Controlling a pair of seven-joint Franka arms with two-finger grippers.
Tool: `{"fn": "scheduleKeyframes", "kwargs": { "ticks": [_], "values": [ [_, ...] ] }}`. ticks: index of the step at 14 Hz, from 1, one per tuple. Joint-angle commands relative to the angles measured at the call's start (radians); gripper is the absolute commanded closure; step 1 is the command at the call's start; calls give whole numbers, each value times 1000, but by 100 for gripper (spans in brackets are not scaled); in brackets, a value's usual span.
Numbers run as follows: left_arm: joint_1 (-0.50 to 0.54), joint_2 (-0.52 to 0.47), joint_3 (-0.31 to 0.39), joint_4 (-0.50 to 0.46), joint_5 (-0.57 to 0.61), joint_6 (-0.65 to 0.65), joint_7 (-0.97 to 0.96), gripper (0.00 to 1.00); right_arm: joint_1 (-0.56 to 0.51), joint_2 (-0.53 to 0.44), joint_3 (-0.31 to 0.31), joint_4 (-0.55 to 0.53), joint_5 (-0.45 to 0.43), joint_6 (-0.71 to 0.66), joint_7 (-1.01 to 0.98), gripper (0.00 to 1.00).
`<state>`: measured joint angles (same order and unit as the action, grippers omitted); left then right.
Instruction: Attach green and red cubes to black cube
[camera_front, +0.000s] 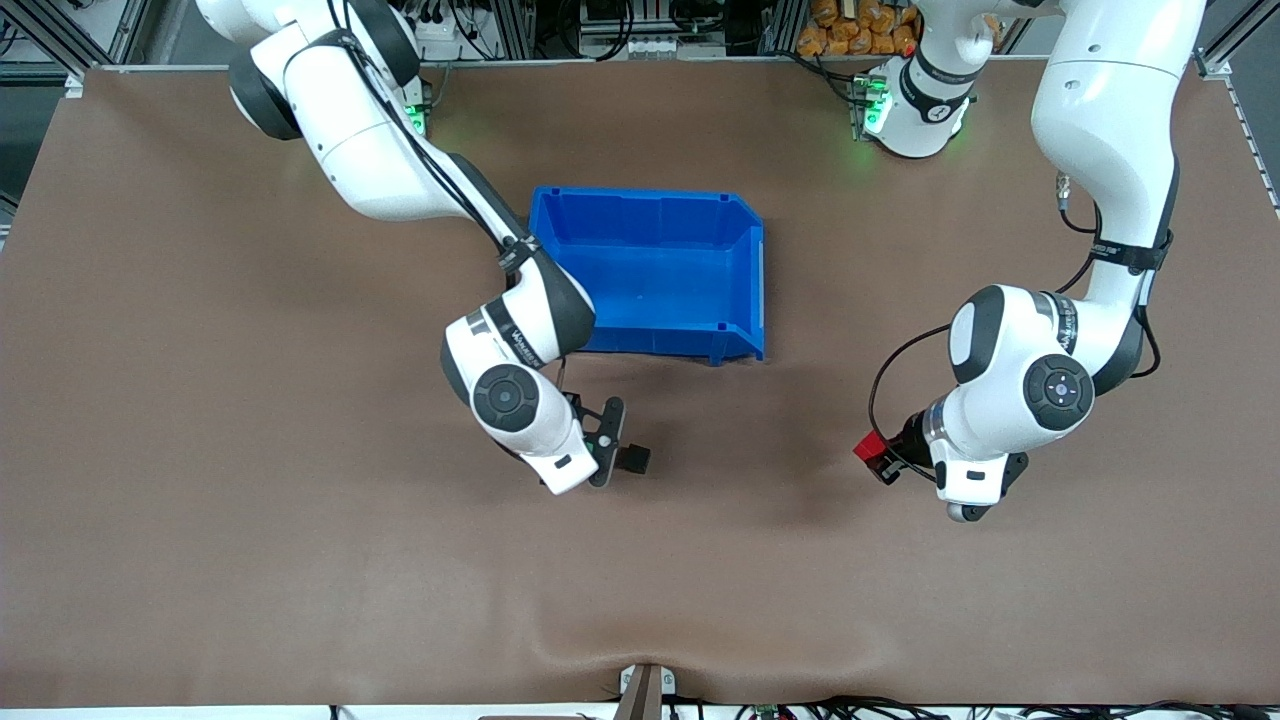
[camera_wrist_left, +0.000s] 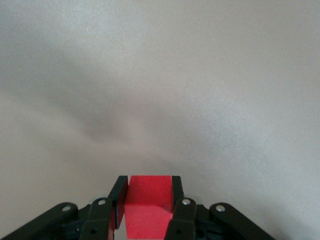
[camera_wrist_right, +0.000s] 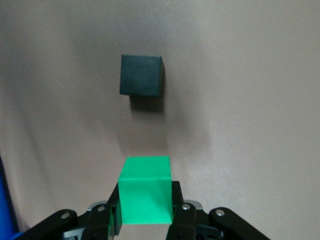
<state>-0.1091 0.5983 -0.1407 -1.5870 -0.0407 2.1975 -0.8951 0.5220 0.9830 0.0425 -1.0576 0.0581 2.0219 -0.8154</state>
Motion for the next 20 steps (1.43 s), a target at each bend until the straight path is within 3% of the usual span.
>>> {"fn": "scheduleKeyframes", "kwargs": {
  "ticks": [1,14,20],
  "values": [
    [-6,8,3,39,-16,-18,-18,100,18,37,-7,39,2,0,38,100],
    [-64,57,1,59,-15,-15,-192,100,53,88,-24,44,-4,118,35,100],
    [-98,87,1,102,-74,-5,-241,100,67,91,-29,45,-4,141,36,100]
  ]
}}
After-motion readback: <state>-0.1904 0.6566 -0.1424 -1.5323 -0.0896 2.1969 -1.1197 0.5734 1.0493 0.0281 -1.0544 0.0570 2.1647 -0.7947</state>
